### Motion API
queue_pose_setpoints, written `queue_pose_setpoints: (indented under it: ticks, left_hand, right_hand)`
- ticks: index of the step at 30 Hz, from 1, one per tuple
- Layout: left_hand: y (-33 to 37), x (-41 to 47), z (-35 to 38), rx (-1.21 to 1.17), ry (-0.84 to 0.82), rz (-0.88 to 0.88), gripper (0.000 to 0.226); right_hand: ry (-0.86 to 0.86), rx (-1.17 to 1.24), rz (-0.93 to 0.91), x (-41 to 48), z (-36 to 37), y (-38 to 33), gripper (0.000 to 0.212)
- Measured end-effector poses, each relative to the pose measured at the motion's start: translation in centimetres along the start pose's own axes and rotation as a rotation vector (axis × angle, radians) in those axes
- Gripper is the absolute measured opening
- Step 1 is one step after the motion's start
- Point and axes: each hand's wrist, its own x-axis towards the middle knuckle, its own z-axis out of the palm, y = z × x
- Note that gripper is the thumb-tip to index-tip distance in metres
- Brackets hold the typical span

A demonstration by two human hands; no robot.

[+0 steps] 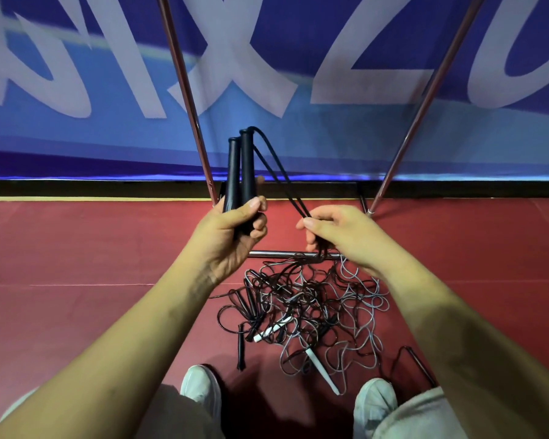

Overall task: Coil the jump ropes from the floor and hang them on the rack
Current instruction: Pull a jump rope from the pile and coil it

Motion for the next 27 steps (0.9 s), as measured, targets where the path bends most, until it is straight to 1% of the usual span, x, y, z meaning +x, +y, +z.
queue_pose_setpoints:
  ticks: [3, 6, 8, 10, 13, 18, 19, 20, 22, 25, 27]
  left_hand:
    - [0.1, 0.0, -0.3, -0.080, 0.035, 0.009, 0.033]
    - [0.6, 0.1, -0.7, -0.215, 0.103, -0.013, 0.020]
    - [0.7, 0.3, -1.0, -0.273, 0.198, 0.010, 0.022]
    - [0.8, 0.5, -1.4, -0.289, 0.296, 0.052, 0.030]
    - [0.9, 0.7, -1.8, -0.241, 0.362, 0.109, 0.031]
    - [1.1, 0.7, -1.5, -0.042, 0.381, 0.085, 0.021]
    - [1.1, 0.7, -1.4, -0.032, 0.383, 0.073, 0.017]
    - [1.2, 0.6, -1.2, -0.047, 0.378, 0.058, 0.016]
    - [1.2, 0.5, -0.8, -0.088, 0.364, 0.026, 0.021]
    - [0.9, 0.5, -0.7, -0.137, 0.297, 0.012, 0.014]
    - [1.0, 0.5, -0.7, -0.142, 0.260, 0.007, 0.014]
  right_hand:
    - [-0.055, -0.073, 0.008, 0.0, 0.7, -0.2, 0.024]
    - [-0.083, -0.039, 0.036, -0.2, 1.7, 0.1, 0.023]
    - [-0.111, 0.037, 0.060, -0.4, 2.3, 0.1, 0.019]
    - [-0.143, 0.124, 0.093, -0.5, 2.8, 0.1, 0.019]
    - [-0.137, 0.164, 0.080, -0.6, 3.1, 0.0, 0.021]
    - [-0.087, 0.246, 0.061, -0.6, 3.2, -0.2, 0.024]
    - [-0.093, 0.249, 0.059, -0.5, 3.3, -0.1, 0.025]
    - [-0.110, 0.236, 0.061, -0.5, 3.3, 0.0, 0.025]
    - [-0.163, 0.192, 0.095, -0.5, 3.6, 0.1, 0.025]
    - [-0.245, 0.174, 0.151, -0.9, 4.3, 0.1, 0.026]
    - [-0.273, 0.160, 0.150, -1.3, 5.0, -0.1, 0.027]
